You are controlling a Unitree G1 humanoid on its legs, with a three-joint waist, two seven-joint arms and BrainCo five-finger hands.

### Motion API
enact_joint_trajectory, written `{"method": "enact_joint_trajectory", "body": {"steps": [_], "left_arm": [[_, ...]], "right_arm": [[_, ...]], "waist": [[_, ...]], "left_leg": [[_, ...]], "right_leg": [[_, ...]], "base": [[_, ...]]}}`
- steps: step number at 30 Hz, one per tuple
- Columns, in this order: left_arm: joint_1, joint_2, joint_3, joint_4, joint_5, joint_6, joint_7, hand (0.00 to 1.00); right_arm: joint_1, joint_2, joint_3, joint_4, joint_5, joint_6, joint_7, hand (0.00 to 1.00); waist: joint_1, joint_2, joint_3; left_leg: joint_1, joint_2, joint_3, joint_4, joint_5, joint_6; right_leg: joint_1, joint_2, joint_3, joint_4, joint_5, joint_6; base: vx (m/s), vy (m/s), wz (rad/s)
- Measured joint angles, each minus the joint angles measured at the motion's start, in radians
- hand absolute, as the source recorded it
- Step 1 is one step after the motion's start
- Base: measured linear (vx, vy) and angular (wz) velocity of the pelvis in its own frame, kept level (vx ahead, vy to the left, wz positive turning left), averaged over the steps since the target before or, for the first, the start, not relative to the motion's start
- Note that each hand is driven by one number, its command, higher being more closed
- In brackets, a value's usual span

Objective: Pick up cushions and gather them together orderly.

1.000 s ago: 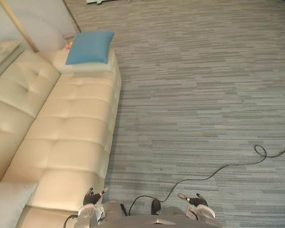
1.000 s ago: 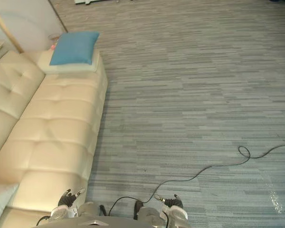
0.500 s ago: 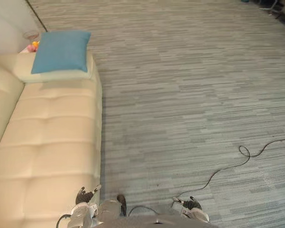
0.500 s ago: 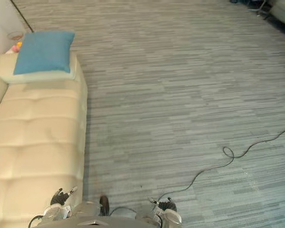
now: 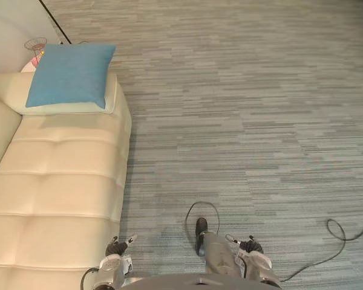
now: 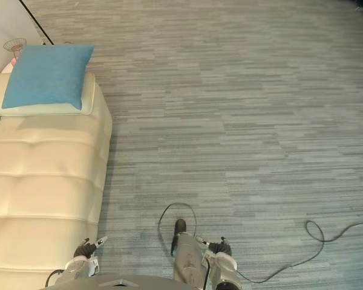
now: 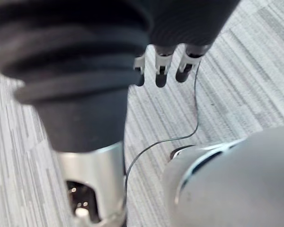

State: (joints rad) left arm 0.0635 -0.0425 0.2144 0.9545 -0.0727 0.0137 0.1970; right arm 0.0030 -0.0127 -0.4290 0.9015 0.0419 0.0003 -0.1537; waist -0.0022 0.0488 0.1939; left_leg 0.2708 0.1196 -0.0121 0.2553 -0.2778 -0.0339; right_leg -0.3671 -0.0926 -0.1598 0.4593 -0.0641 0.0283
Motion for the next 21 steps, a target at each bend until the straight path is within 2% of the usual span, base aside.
{"method": "enact_joint_trajectory", "body": {"steps": [1, 2, 3, 4, 5, 6, 8, 10, 11, 12, 13, 14, 15, 16, 17, 18, 20, 21], "left_arm": [[0.001, 0.002, -0.001, -0.003, 0.001, 0.0, -0.002, 0.0], [0.001, 0.001, 0.001, -0.015, 0.003, 0.001, -0.001, 0.0], [0.0, -0.001, 0.002, -0.02, 0.008, 0.001, -0.001, 0.0], [0.004, -0.003, 0.001, -0.03, 0.008, 0.001, -0.001, 0.0], [0.007, 0.001, 0.001, -0.042, 0.007, 0.001, -0.003, 0.0], [0.007, 0.003, 0.001, -0.044, 0.007, 0.001, -0.003, 0.0], [0.01, 0.005, -0.003, -0.055, 0.005, -0.001, -0.002, 0.0], [0.009, 0.009, -0.015, -0.07, 0.006, -0.004, -0.002, 0.0], [0.01, 0.012, -0.023, -0.073, 0.007, -0.004, -0.002, 0.0], [0.013, 0.009, -0.026, -0.075, 0.007, -0.004, 0.0, 0.0], [0.013, 0.009, -0.026, -0.075, 0.006, -0.005, 0.0, 0.0], [0.012, 0.011, -0.027, -0.077, 0.009, -0.005, -0.001, 0.0], [0.01, 0.022, -0.029, -0.078, 0.009, -0.004, 0.0, 0.0], [0.008, 0.036, -0.031, -0.076, 0.011, -0.005, 0.0, 0.0], [0.006, 0.042, -0.027, -0.077, 0.007, -0.005, -0.002, 0.0], [0.006, 0.047, -0.027, -0.077, 0.007, -0.005, 0.0, 0.0], [0.007, 0.046, -0.031, -0.068, 0.007, -0.005, 0.0, 0.0], [0.006, 0.055, -0.053, -0.051, 0.007, -0.003, 0.0, 0.0]], "right_arm": [[0.003, 0.001, -0.005, -0.002, 0.0, 0.003, 0.0, 0.0], [0.008, 0.002, -0.003, -0.006, 0.0, 0.004, -0.001, 0.0], [0.014, 0.002, 0.001, -0.013, 0.0, 0.003, -0.001, 0.0], [0.026, 0.002, 0.017, -0.022, 0.001, 0.003, -0.001, 0.0], [0.032, 0.0, 0.026, -0.021, 0.001, 0.005, -0.002, 0.0], [0.033, 0.0, 0.028, -0.021, 0.001, 0.006, -0.003, 0.0], [0.033, -0.002, 0.034, -0.002, 0.001, 0.011, -0.002, 0.0], [0.014, -0.003, 0.034, 0.017, 0.002, 0.019, -0.001, 0.0], [0.014, -0.002, 0.033, 0.018, 0.002, 0.024, -0.002, 0.0], [0.017, -0.003, 0.034, 0.017, 0.002, 0.025, -0.002, 0.0], [0.02, -0.002, 0.036, 0.019, 0.002, 0.025, -0.002, 0.0], [0.023, 0.0, 0.058, 0.021, 0.001, 0.027, -0.003, 0.0], [0.018, 0.008, 0.069, 0.021, 0.001, 0.026, -0.003, 0.0], [0.01, 0.015, 0.078, 0.03, 0.0, 0.026, -0.001, 0.0], [0.002, 0.016, 0.084, 0.033, 0.0, 0.028, -0.002, 0.0], [-0.001, 0.012, 0.092, 0.032, -0.001, 0.027, -0.002, 0.0], [-0.006, 0.006, 0.097, 0.033, -0.006, 0.023, -0.001, 0.0], [-0.011, 0.007, 0.115, 0.037, -0.01, 0.022, 0.001, 0.0]], "waist": [[-0.006, 0.007, -0.004], [-0.01, 0.015, -0.004], [-0.009, 0.02, 0.0], [0.001, 0.018, 0.01], [0.013, 0.024, 0.012], [0.018, 0.023, 0.013], [0.037, 0.018, 0.015], [0.041, 0.014, 0.016], [0.042, 0.013, 0.015], [0.045, 0.014, 0.014], [0.052, 0.013, 0.013], [0.07, -0.006, -0.009], [0.07, -0.024, -0.02], [0.062, -0.05, -0.016], [0.061, -0.058, -0.012], [0.067, -0.062, -0.015], [0.076, -0.058, -0.019], [0.069, -0.06, -0.019]], "left_leg": [[-0.047, 0.016, -0.021, 0.122, 0.026, -0.03], [-0.139, 0.036, -0.04, 0.331, 0.107, -0.085], [-0.174, 0.049, -0.037, 0.404, 0.157, -0.106], [-0.241, 0.088, -0.004, 0.559, 0.228, -0.111], [-0.323, 0.13, 0.077, 0.716, 0.166, -0.07], [-0.345, 0.132, 0.102, 0.742, 0.137, -0.064], [-0.439, 0.107, 0.21, 0.667, 0.041, -0.045], [-0.481, 0.071, 0.273, 0.458, 0.024, -0.032], [-0.487, 0.036, 0.29, 0.278, 0.044, -0.029], [-0.493, -0.008, 0.285, 0.009, 0.153, -0.028], [-0.495, -0.015, 0.282, -0.019, 0.214, -0.02], [-0.495, -0.045, 0.281, -0.031, 0.287, 0.039], [-0.495, -0.063, 0.283, -0.028, 0.271, 0.046], [-0.498, -0.079, 0.285, -0.007, 0.258, 0.082], [-0.498, -0.084, 0.287, 0.019, 0.244, 0.098], [-0.485, -0.086, 0.292, 0.07, 0.195, 0.109], [-0.433, -0.087, 0.298, 0.076, 0.134, 0.106], [-0.38, -0.089, 0.302, 0.063, 0.097, 0.103]], "right_leg": [[0.027, 0.001, -0.026, 0.013, -0.033, -0.013], [0.077, 0.007, -0.056, 0.005, -0.065, -0.024], [0.105, 0.014, -0.067, -0.006, -0.075, -0.028], [0.162, 0.029, -0.077, -0.041, -0.094, -0.041], [0.243, 0.045, -0.077, -0.088, -0.116, -0.058], [0.273, 0.046, -0.078, -0.108, -0.119, -0.056], [0.398, 0.033, -0.087, -0.206, -0.111, -0.042], [0.454, 0.016, -0.092, -0.258, -0.108, -0.021], [0.481, 0.004, -0.096, -0.286, -0.112, -0.005], [0.525, -0.008, -0.098, -0.322, -0.126, 0.024], [0.539, -0.01, -0.094, -0.334, -0.136, 0.026], [0.562, -0.017, -0.069, -0.367, -0.145, 0.039], [0.567, -0.033, -0.068, -0.377, -0.141, 0.037], [0.57, -0.05, -0.057, -0.379, -0.123, 0.048], [0.576, -0.063, -0.042, -0.369, -0.109, 0.059], [0.569, -0.073, 0.008, -0.302, -0.095, 0.067], [0.525, -0.081, 0.059, -0.13, -0.092, 0.083], [0.427, -0.098, 0.101, 0.127, -0.054, 0.178]], "base": [[0.54, -0.3, 0.5], [0.45, -0.239, 0.5], [0.44, -0.219, 0.42], [0.43, -0.139, 0.21], [0.43, -0.108, 0.16], [0.51, -0.095, 0.1], [0.44, -0.008, 0.0], [0.38, 0.069, -0.03], [0.39, 0.142, 0.06], [0.39, 0.168, 0.01], [0.53, 0.24, -0.15], [0.49, 0.191, -0.15], [0.52, 0.175, -0.09], [0.33, 0.087, 0.1], [0.47, 0.176, 0.09], [0.45, 0.185, -0.04], [0.42, 0.184, -0.15], [0.38, 0.155, -0.05]]}}
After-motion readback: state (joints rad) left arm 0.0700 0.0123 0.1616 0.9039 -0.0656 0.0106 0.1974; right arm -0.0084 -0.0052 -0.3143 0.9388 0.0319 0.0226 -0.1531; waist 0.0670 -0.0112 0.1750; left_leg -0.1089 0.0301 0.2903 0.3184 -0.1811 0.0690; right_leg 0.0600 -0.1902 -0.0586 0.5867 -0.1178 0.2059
